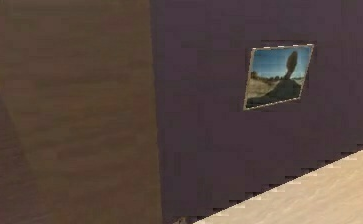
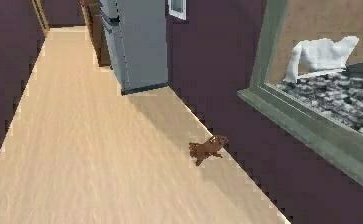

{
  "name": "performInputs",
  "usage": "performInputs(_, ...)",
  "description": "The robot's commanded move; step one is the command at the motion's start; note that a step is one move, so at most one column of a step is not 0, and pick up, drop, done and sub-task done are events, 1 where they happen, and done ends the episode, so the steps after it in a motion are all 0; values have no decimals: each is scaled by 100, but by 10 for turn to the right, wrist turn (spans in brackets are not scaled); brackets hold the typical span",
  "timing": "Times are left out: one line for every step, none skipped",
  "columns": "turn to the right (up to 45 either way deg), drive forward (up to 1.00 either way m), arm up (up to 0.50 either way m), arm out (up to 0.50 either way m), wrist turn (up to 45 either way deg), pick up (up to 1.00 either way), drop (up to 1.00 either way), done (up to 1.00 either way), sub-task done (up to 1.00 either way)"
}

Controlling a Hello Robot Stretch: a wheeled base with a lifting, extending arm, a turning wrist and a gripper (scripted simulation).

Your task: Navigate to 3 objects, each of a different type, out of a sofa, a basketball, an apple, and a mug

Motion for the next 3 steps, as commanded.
performInputs(450, 0, 0, 0, 0, 0, 0, 0, 0)
performInputs(450, 0, 0, 0, 0, 0, 0, 0, 0)
performInputs(0, 25, 0, 0, 0, 0, 0, 0, 0)
